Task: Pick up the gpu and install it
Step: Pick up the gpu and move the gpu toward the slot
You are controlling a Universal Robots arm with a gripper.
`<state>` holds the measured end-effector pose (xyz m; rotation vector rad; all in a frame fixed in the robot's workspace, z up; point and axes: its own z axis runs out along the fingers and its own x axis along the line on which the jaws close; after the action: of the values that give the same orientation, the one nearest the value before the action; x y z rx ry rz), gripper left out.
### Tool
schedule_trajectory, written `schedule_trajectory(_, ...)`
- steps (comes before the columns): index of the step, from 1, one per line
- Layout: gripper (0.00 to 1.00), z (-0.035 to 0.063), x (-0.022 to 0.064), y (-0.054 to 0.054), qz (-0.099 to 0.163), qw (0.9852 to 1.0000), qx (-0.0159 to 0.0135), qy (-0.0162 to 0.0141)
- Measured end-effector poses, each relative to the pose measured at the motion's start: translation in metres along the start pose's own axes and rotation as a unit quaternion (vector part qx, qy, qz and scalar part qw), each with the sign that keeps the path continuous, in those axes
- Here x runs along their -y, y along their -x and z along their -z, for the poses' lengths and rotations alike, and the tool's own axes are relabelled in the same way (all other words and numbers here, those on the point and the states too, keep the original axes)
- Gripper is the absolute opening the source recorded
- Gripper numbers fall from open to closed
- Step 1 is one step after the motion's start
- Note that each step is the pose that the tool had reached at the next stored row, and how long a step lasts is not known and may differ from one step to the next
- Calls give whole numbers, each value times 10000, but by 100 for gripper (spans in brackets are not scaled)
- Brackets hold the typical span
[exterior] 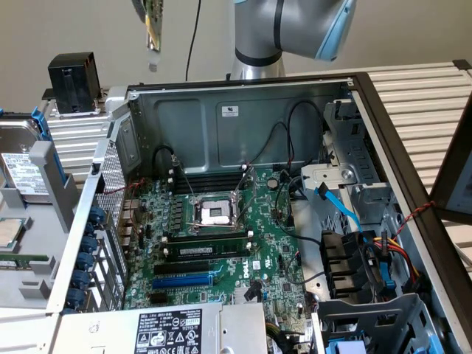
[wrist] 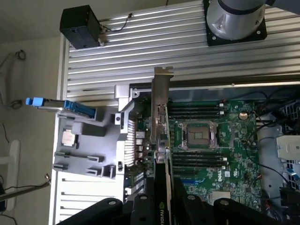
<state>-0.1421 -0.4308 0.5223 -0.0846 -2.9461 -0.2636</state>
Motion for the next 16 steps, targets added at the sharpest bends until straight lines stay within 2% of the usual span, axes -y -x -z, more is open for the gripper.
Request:
schedule_trajectory(7,27,-74,5,300,14,10000,-2,-8)
schedule_trajectory(16,27,-201,20,501,109,9999,-18,-39)
